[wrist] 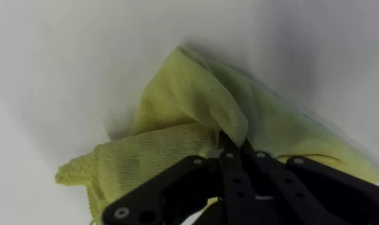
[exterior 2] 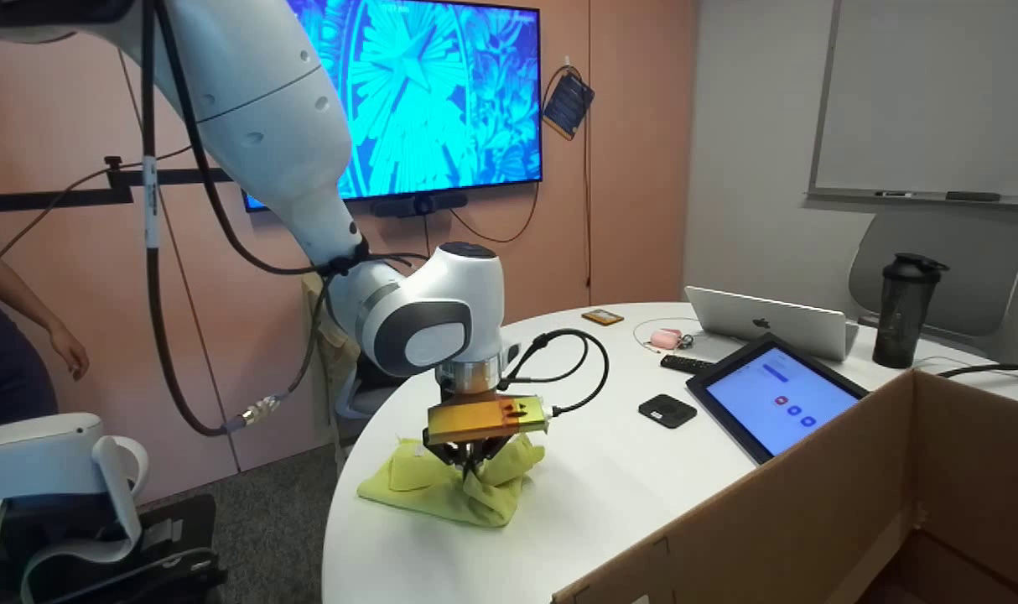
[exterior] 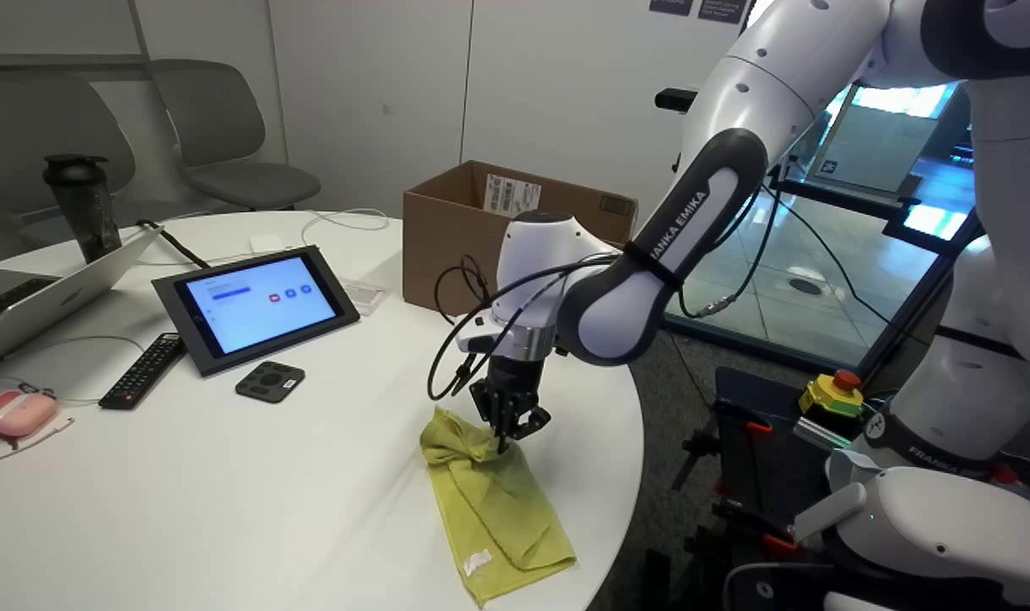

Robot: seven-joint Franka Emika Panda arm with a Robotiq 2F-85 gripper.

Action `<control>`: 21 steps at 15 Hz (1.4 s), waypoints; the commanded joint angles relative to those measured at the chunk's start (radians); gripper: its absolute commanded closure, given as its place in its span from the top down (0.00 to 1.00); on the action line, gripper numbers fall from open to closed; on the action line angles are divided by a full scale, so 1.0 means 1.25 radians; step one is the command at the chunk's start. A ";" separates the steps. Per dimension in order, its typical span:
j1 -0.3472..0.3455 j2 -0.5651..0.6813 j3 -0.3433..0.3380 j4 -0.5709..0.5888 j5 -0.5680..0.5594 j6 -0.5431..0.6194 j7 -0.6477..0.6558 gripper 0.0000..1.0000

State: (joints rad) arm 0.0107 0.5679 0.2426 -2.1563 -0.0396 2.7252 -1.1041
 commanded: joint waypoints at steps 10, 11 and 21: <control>0.589 0.100 -0.489 -0.024 -0.087 0.254 0.727 0.34; 0.606 0.085 -0.505 -0.031 -0.100 0.224 0.783 0.40; 0.485 -0.144 -0.310 -0.098 -0.134 0.048 0.951 1.00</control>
State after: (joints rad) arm 0.6744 0.4851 -0.2274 -2.2266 -0.1828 2.8114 0.0101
